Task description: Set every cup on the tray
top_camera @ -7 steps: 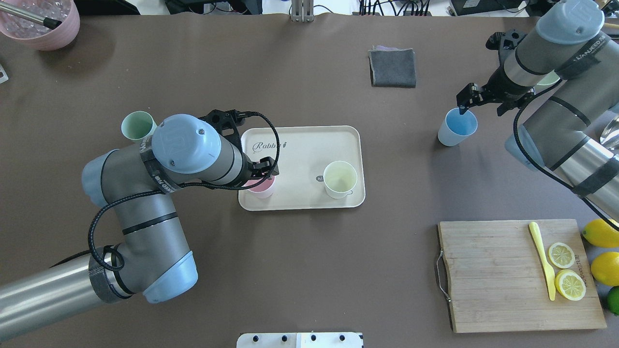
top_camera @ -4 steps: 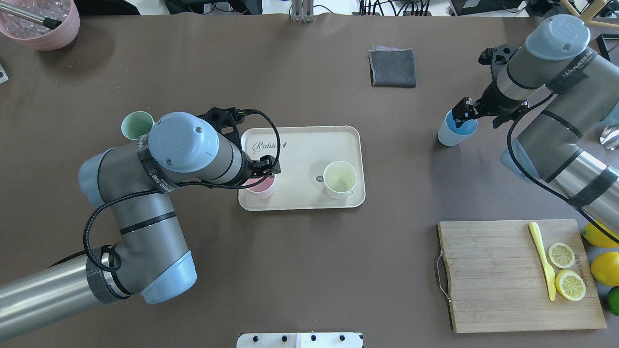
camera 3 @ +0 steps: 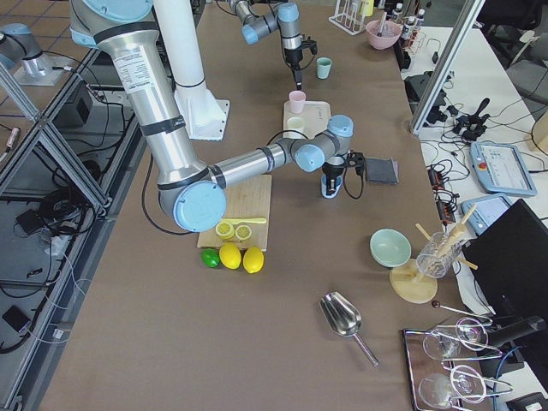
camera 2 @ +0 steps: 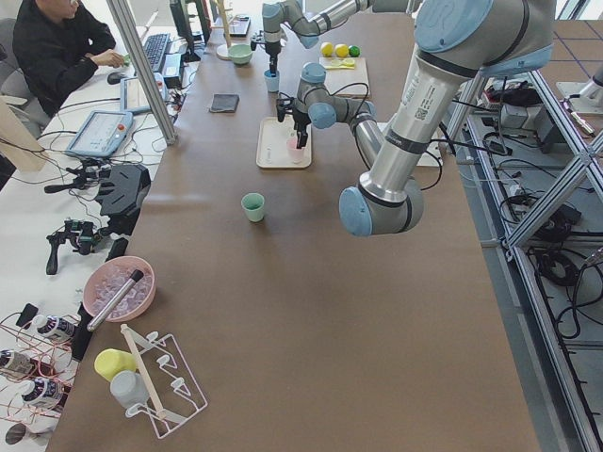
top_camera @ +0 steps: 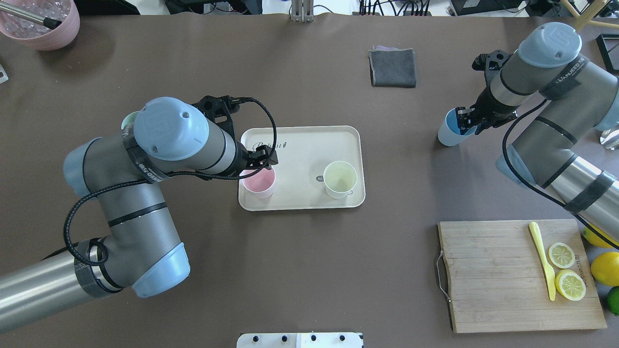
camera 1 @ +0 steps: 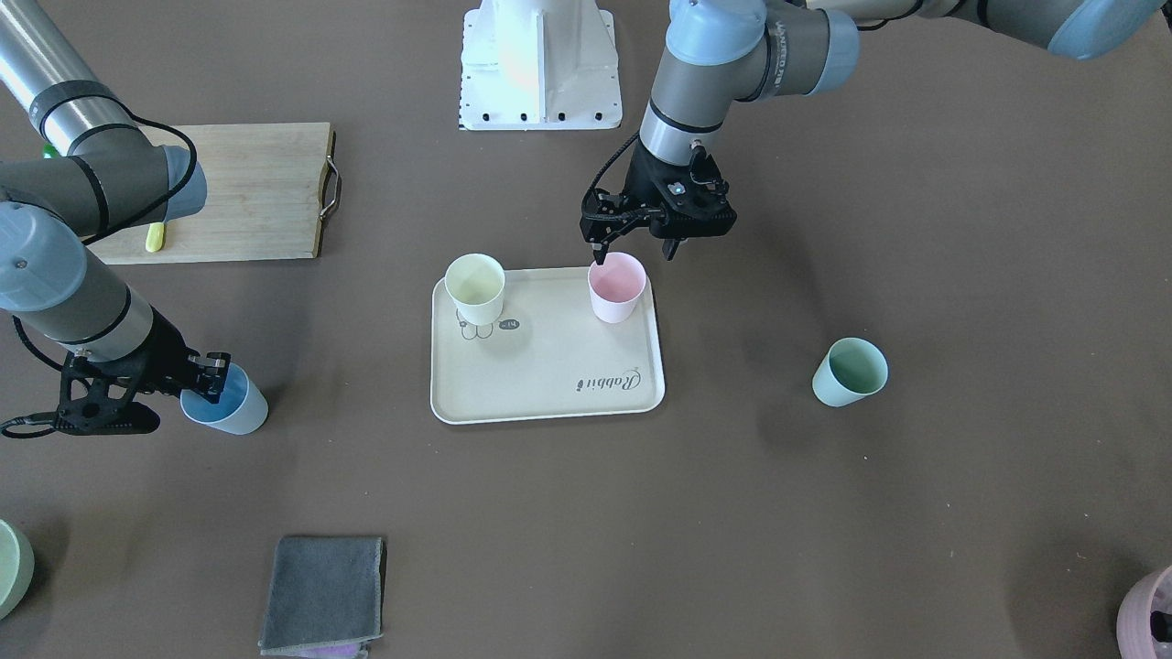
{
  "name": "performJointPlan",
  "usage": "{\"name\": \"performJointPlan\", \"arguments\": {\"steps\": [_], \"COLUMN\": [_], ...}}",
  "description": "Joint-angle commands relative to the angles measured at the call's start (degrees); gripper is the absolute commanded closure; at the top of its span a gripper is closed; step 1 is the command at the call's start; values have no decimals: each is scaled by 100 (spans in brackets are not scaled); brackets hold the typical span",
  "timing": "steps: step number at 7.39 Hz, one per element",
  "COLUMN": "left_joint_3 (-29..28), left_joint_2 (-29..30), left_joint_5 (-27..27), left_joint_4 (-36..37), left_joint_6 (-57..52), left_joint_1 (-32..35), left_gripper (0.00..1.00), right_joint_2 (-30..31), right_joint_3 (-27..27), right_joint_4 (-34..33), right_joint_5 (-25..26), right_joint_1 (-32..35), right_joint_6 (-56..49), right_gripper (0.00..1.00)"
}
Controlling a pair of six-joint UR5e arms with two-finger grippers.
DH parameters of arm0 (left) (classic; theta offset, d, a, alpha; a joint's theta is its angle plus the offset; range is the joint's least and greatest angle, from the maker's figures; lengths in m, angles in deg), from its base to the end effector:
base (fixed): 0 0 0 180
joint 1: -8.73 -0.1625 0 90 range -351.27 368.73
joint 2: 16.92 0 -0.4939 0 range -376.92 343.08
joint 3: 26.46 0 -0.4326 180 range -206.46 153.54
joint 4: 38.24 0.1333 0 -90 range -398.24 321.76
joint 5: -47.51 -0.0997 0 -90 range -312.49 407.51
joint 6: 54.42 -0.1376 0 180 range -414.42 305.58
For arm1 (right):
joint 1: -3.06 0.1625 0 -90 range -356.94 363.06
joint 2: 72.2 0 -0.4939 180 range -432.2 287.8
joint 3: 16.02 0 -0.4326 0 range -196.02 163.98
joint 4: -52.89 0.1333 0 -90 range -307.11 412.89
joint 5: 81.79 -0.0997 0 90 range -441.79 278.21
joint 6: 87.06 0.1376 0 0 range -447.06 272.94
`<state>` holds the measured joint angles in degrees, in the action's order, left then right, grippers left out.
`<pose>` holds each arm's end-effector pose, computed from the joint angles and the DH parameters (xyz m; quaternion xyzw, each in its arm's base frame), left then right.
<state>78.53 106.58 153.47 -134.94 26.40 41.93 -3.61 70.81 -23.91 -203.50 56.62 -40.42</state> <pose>0.5543 -0.4768 0.2441 0.0511 0.4722 -0.1197 0.8718 -0.3889 -0.6293 0.5348 0.0207 -0.3697 0.0086 0.9289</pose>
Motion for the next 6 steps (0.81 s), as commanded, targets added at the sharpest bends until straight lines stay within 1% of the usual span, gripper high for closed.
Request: {"name": "performJointPlan", "arguments": {"steps": [1,2,3,4,5,6], "left_joint_3": [223,233,198,163,145,32], "left_joint_2": [-2,-10,-63,-194,-334,-571], "left_joint_5": [686,1063,1241,1243,1260,1417], "left_joint_4": [143,195,352,676,923,934], "left_joint_6": [-355,-531,-1081,-1896,-2670,-3330], "left_joint_1": [632,1000,1404,1774,2108,2442], "left_gripper": [3,3,3,3,3,3], "right_joint_2": [-126,-144,-171,-545,-1062,-1354], "right_joint_3": [105,315,569,589,537,528], "right_joint_4": [-2,-45,-89,-290,-649,-809], "right_joint_5": [-36,-63,-124,-142,-142,-108], "right_joint_1": [-30,-30,-4,-12,-82,-239], "right_joint_6": [12,12,38,317,607,862], "right_gripper": [100,100,100,100,100,100]}}
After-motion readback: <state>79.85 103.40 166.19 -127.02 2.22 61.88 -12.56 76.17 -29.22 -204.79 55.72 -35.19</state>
